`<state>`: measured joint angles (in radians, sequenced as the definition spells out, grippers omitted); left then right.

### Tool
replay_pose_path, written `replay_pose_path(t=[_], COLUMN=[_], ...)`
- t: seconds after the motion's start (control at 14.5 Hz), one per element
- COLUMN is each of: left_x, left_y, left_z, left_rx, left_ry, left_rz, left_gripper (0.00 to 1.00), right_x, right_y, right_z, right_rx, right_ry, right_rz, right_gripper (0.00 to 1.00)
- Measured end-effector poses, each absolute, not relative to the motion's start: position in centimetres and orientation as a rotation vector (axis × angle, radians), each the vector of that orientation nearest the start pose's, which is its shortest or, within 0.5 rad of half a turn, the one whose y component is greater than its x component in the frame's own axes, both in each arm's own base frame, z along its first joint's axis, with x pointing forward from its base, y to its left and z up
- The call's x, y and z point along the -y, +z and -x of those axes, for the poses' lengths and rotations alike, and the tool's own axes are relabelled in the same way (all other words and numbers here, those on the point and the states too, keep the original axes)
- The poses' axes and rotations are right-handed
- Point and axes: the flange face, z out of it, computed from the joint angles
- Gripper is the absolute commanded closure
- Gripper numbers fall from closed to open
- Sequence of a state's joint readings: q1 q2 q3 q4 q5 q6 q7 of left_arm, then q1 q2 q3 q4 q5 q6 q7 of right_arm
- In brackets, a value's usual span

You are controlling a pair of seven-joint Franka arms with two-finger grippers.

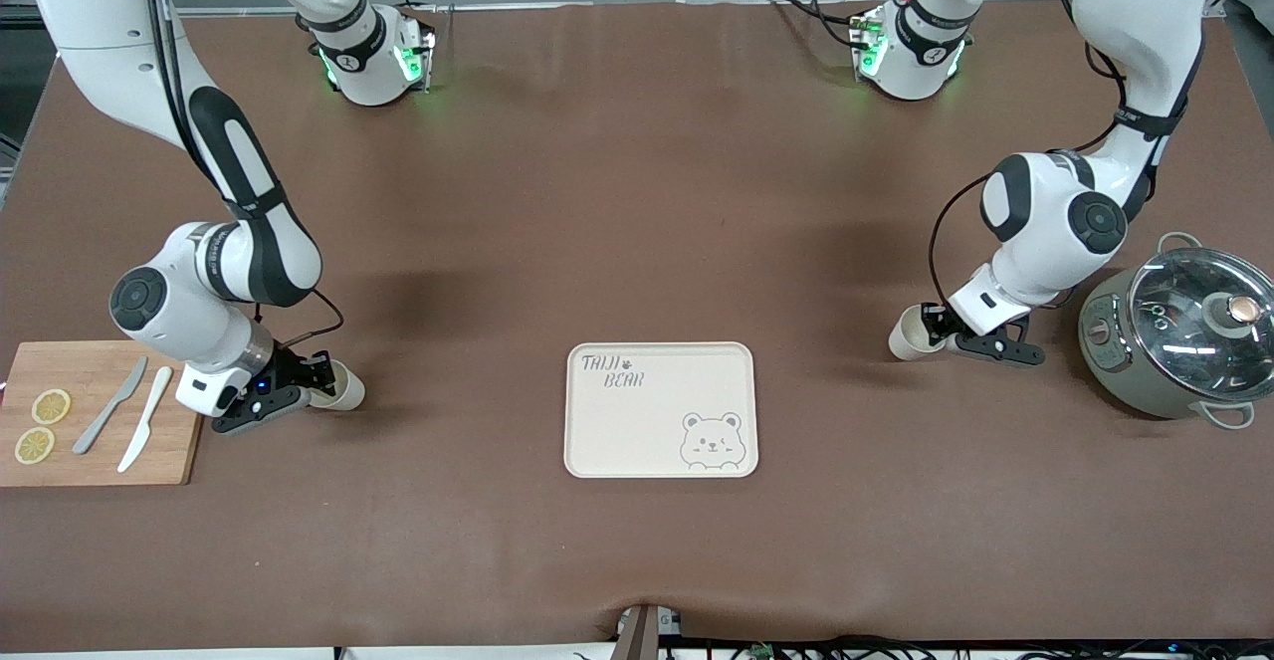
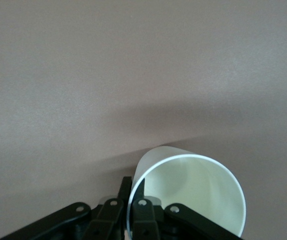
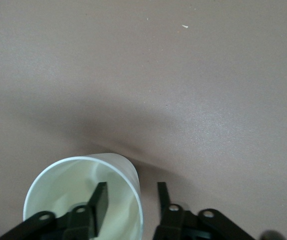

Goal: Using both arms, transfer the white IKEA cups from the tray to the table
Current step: 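Lower the cups and open the right gripper while the left gripper lowers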

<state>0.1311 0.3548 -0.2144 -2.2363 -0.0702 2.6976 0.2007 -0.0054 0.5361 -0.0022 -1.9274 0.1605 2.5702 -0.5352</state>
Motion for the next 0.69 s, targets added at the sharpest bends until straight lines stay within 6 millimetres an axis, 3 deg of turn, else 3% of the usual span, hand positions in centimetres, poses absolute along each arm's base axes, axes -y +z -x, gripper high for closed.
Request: replay_pose_path(t=[0.14,0.21,0.28,0.35,0.69], left_x=[4.5,4.5,4.5,4.4,4.5], left_y=[21.8,21.7,21.7,21.7,21.3], left_z=[-55.7,-55.7,-55.7,-55.7,-55.7], left_rx=[-0.333,-0.335,-0.336,-0.336,-0.344], left_ry=[-0.203,-0.206,-0.207,-0.212,-0.218], left_rz=[3.219,3.219,3.218,3.218,3.217], left_gripper=[1.0,0.69,0.07,0.0,0.0], right_x=[0.6,0.5,0.4,0.3,-0.4], right_y=[22.1,22.5,23.0,23.7,30.7], right_z=[-63.8,-64.1,-64.5,-65.0,-68.1], right_rx=[0.609,0.61,0.612,0.614,0.537], right_ry=[-0.208,-0.222,-0.226,-0.21,-0.086], right_rz=[3.013,3.013,3.009,3.001,2.961], right_gripper=[0.0,0.0,0.0,0.0,0.0])
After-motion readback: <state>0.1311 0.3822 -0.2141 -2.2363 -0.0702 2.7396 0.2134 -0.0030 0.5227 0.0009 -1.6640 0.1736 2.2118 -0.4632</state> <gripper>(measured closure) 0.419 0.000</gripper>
